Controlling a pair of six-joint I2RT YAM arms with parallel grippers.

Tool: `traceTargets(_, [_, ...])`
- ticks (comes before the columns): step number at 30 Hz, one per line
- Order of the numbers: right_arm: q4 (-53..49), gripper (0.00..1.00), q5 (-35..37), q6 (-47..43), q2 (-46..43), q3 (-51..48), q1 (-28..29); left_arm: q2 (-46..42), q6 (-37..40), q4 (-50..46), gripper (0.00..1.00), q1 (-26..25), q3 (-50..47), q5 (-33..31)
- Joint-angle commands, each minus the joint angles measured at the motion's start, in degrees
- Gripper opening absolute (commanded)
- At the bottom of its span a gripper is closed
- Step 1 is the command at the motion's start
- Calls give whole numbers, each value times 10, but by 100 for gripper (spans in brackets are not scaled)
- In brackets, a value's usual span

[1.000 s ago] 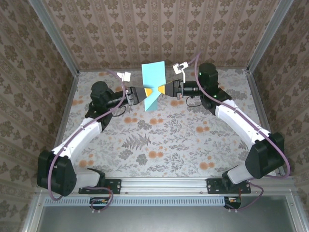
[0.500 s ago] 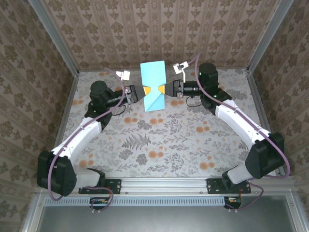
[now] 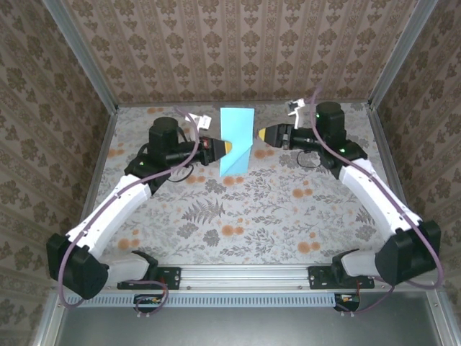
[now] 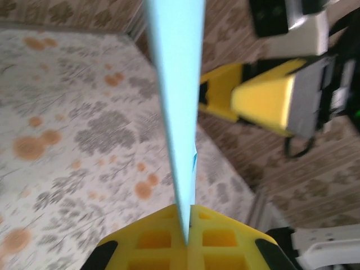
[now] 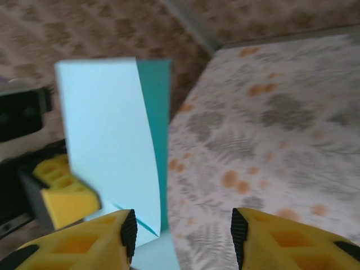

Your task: Fold a paper plane with a square sheet of paper (fold left side to right side)

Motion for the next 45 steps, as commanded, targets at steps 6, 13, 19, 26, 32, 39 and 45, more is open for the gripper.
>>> traceTargets(6, [-213,74,315,-78,-85,-34,-21,11,73,-294,0,-132,58,-384])
traceTargets(13, [-290,100,482,-58,-122,-70,-38,148,-68,-532,0,-227,168,-644])
traceTargets(19, [-327,100,560,-46,-135,-84,-42,248,-186,-580,0,-236,212,-659])
traceTargets(26, [-325,100,572,-50,-148,-102,-43,345,-266,-559,2,-236,267,-601])
traceTargets(32, [-317,100,558,-50,-154,-116,-45,473,-291,-653,0,-234,377,-593])
traceTargets(39, [-311,100,540,-50,-154,-126,-47,545,-273,-619,0,-234,421,-548])
traceTargets(45, [-313,100,530,-57,-153,-126,-48,584,-242,-589,10,-228,445,-489])
